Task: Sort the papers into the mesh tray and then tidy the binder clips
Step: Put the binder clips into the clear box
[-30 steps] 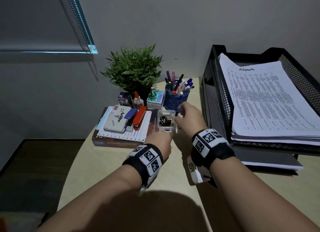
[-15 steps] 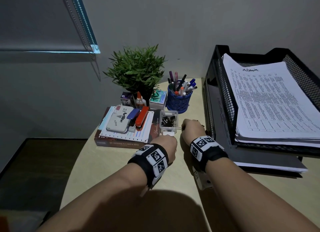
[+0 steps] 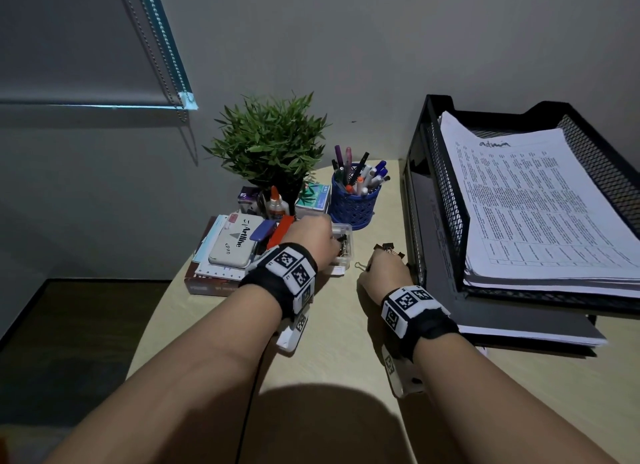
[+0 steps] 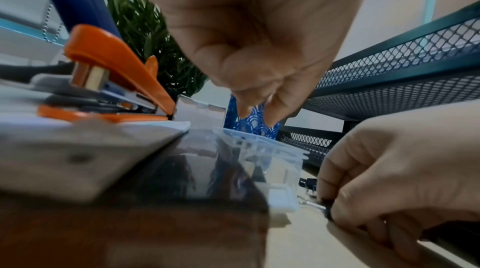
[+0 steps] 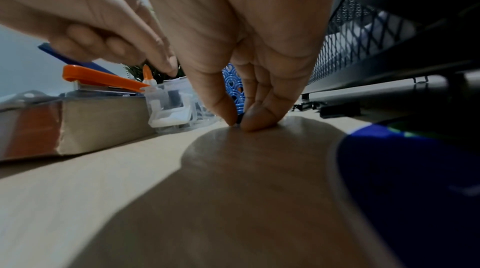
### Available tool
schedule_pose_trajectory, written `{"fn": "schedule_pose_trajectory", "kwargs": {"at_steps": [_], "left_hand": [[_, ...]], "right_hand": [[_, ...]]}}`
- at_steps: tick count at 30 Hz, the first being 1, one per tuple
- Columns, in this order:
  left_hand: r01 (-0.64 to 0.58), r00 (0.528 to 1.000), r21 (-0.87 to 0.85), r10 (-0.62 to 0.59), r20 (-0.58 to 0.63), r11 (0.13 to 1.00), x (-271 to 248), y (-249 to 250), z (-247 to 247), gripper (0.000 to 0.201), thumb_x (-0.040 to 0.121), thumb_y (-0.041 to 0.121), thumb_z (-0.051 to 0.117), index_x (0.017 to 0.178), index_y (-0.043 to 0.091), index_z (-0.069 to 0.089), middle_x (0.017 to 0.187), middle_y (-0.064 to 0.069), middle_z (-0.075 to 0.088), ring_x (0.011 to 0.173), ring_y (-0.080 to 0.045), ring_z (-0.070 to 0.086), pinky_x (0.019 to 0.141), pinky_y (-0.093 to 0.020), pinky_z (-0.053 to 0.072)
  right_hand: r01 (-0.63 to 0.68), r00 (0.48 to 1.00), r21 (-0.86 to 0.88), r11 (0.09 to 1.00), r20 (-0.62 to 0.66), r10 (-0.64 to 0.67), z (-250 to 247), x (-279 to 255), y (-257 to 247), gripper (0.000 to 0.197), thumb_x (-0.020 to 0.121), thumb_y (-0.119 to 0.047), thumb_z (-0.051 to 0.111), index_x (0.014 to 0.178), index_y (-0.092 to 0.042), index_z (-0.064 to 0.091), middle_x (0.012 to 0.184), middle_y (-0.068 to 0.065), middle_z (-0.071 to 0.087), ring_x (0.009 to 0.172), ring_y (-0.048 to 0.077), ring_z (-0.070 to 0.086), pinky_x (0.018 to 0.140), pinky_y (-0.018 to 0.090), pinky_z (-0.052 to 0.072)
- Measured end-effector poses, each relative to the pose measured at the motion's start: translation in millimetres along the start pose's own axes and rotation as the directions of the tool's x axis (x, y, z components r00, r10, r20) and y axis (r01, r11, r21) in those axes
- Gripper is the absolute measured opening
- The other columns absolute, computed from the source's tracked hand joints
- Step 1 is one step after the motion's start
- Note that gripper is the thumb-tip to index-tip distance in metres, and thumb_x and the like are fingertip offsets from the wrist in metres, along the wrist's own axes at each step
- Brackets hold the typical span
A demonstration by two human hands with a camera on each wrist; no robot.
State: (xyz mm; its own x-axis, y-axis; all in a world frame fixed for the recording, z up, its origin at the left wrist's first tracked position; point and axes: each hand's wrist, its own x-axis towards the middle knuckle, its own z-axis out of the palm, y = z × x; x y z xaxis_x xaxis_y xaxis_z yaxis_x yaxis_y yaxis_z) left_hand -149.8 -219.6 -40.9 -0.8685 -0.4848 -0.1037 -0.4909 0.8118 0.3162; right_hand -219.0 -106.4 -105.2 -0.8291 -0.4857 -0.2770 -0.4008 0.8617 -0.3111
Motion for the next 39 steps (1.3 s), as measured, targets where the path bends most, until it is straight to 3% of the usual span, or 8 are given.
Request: {"fn": "schedule_pose_trajectory", "kwargs": {"at_steps": [6,13,15,19,21,26,33,39], "left_hand": [[0.024,1.0,-0.043,-0.024,-0.004,0.999,-18.5,-12.1,9.2,0.021,0.088,0.018,0.049,0.107,0.011,0.056,0.093,-0.009,0.066,0.089,-0.025,0.062,0.069,-0.031,0.046],[0.061,0.995,-0.125,-0.07,-0.076,0.99,-66.8,-24.6,10.2,0.015,0.092,0.028,0.048,0.097,0.019,0.059,0.08,0.003,0.065,0.074,-0.016,0.06,0.065,-0.029,0.048],[0.084,0.991,-0.159,-0.099,-0.091,0.984,-79.9,-28.8,8.9,0.015,0.092,0.029,0.048,0.097,0.02,0.059,0.075,0.005,0.064,0.072,-0.014,0.06,0.064,-0.029,0.048],[0.16,0.966,-0.21,-0.197,-0.167,0.964,-103.3,-44.1,2.0,0.01,0.09,0.027,0.052,0.095,0.024,0.06,0.07,0.008,0.059,0.066,-0.012,0.053,0.054,-0.023,0.035],[0.206,0.951,-0.219,-0.248,-0.184,0.954,-111.3,-56.0,-0.7,0.009,0.088,0.027,0.054,0.09,0.024,0.061,0.069,0.008,0.062,0.065,-0.014,0.056,0.052,-0.023,0.037],[0.328,0.915,-0.236,-0.369,-0.16,0.915,-127.0,-94.3,-4.6,0.011,0.09,0.029,0.053,0.09,0.025,0.063,0.081,0.005,0.067,0.076,-0.017,0.062,0.071,-0.029,0.051],[0.555,0.798,-0.197,-0.584,-0.149,0.808,-158.5,-160.0,-13.0,0.009,0.087,0.028,0.058,0.089,0.021,0.063,0.09,-0.005,0.066,0.081,-0.026,0.057,0.075,-0.033,0.048],[0.659,0.718,-0.239,-0.691,-0.083,0.713,-194.2,-228.4,6.9,0.006,0.084,0.03,0.059,0.078,0.029,0.058,0.08,-0.002,0.064,0.074,-0.023,0.058,0.073,-0.042,0.051]], "right_hand": [[-0.014,0.999,0.029,0.999,0.031,0.013,-10.7,-5.2,-2.3,0.023,0.088,-0.013,0.053,0.107,-0.002,0.058,0.108,0.015,0.063,0.098,0.03,0.061,0.069,0.029,0.043],[0.149,0.972,0.237,0.96,-0.213,-0.098,-44.5,-13.1,-35.0,0.016,0.086,-0.016,0.057,0.099,-0.007,0.058,0.099,0.011,0.062,0.09,0.03,0.059,0.077,0.035,0.049],[0.168,0.968,0.278,0.946,-0.227,-0.105,-49.2,-11.1,-40.9,0.017,0.086,-0.014,0.056,0.101,-0.008,0.059,0.101,0.012,0.063,0.094,0.03,0.059,0.081,0.036,0.05],[0.176,0.977,0.377,0.909,-0.182,-0.114,-43.2,-12.6,-40.1,0.034,0.086,-0.016,0.059,0.12,-0.013,0.057,0.11,0.013,0.064,0.1,0.029,0.06,0.085,0.036,0.05],[0.163,0.98,0.336,0.928,-0.162,-0.113,-37.0,-18.5,-33.9,0.037,0.088,-0.018,0.058,0.124,-0.011,0.054,0.113,0.015,0.063,0.103,0.03,0.058,0.084,0.035,0.048],[-0.017,0.999,0.077,0.997,-0.041,0.02,-12.9,-44.0,-14.0,0.044,0.09,-0.021,0.051,0.13,-0.005,0.043,0.136,0.016,0.04,0.127,0.032,0.033,0.102,0.037,0.033],[-0.172,0.985,0.001,0.985,0.017,0.172,10.7,-53.0,0.3,0.068,0.09,-0.028,0.051,0.144,0.002,0.022,0.155,0.025,0.006,0.143,0.035,0.009,0.117,0.039,0.011],[-0.199,0.978,-0.07,0.978,0.044,0.202,16.9,-51.4,0.8,0.067,0.09,-0.033,0.049,0.141,0.005,0.026,0.151,0.026,0.018,0.141,0.035,0.016,0.117,0.038,0.014]]}}
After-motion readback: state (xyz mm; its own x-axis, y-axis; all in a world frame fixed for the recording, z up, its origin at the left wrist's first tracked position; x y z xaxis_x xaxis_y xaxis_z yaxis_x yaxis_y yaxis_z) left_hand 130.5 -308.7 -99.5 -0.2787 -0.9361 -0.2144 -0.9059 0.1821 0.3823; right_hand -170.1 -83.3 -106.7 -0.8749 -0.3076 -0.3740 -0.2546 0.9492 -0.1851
